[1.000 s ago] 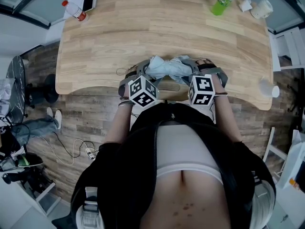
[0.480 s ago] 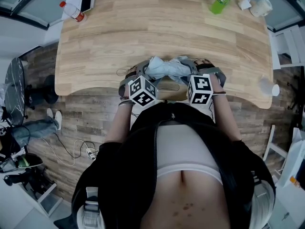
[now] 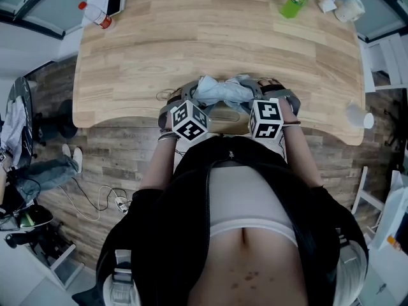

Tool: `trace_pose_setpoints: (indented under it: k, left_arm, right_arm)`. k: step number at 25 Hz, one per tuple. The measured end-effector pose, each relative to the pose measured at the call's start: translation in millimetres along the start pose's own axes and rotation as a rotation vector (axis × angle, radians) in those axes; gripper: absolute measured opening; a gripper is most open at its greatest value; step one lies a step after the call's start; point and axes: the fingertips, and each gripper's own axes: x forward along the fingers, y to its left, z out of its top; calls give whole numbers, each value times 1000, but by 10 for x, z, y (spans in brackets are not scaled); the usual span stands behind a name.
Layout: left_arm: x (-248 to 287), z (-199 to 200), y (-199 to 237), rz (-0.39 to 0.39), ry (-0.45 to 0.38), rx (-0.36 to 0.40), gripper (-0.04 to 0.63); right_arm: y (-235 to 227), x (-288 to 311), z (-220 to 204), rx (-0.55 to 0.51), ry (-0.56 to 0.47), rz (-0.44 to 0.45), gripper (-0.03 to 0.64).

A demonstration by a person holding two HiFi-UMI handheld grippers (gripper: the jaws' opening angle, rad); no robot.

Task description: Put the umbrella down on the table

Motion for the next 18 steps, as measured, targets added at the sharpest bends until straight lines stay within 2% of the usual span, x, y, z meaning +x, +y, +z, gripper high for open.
trace_pose_setpoints:
  k: [10,18]
  left_arm:
    - [35,-44,5,-4,22,-12,301]
    - [-47,-65,31,31,77,44,314]
  right_arm:
    - [-4,28,5,29,-4,16,290]
    - [-24,-34,61,106,-32,38,293]
